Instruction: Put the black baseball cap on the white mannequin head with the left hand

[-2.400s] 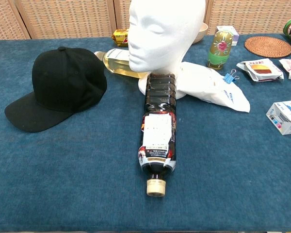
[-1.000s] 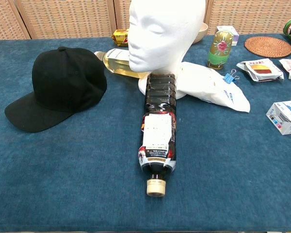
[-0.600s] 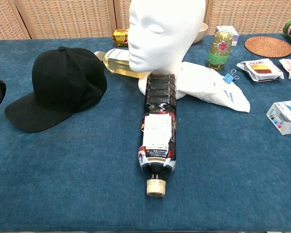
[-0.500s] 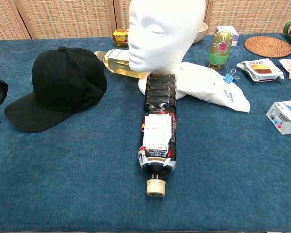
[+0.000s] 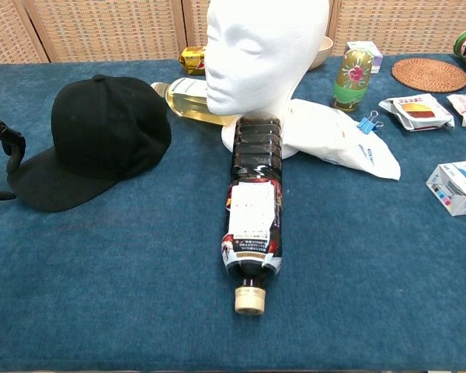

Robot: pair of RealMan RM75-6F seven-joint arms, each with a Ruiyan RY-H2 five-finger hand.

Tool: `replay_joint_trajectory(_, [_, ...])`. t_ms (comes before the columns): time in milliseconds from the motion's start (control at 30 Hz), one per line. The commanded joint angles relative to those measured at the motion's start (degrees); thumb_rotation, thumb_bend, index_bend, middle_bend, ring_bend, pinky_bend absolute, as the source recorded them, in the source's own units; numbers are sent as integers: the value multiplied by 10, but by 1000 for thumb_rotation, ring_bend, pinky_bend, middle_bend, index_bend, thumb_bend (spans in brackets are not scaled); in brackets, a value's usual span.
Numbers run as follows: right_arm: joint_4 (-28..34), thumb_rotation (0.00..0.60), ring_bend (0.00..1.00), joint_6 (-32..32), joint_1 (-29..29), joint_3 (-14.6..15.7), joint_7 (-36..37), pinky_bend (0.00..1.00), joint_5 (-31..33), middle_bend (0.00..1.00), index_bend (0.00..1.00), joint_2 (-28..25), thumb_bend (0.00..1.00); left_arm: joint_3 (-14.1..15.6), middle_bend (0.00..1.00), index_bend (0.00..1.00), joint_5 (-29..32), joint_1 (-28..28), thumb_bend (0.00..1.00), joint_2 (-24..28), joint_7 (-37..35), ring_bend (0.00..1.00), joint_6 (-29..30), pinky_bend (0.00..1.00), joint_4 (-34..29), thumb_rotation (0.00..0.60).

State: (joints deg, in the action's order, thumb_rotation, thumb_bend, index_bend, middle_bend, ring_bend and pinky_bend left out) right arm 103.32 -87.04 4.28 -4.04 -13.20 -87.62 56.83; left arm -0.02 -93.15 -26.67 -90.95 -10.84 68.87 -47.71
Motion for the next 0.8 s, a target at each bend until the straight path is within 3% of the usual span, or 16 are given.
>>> replay_joint_trajectory(33, [0,600,437,0,-1,0,0,422,1,404,380,0,150,1,511,610,1,-3,100,-10,-8,382,1,520,12,600])
replay_joint_trajectory(267, [1,600,437,-4,-4,0,-1,421,2,404,380,-2,151,2,492,585,0,-12,121,-38,-29,364,8,520,49,600])
replay_joint_trajectory(500, [2,600,437,-10,-7,-1,3,426,0,404,380,-6,151,-1,487,583,-9,-16,212,-59,-53,364,46,520,72,600])
replay_joint_trajectory(800, [-1,600,436,-14,-11,0,7,426,0,404,380,-7,150,3,487,583,-18,-20,217,-56,-56,364,72,520,45,600])
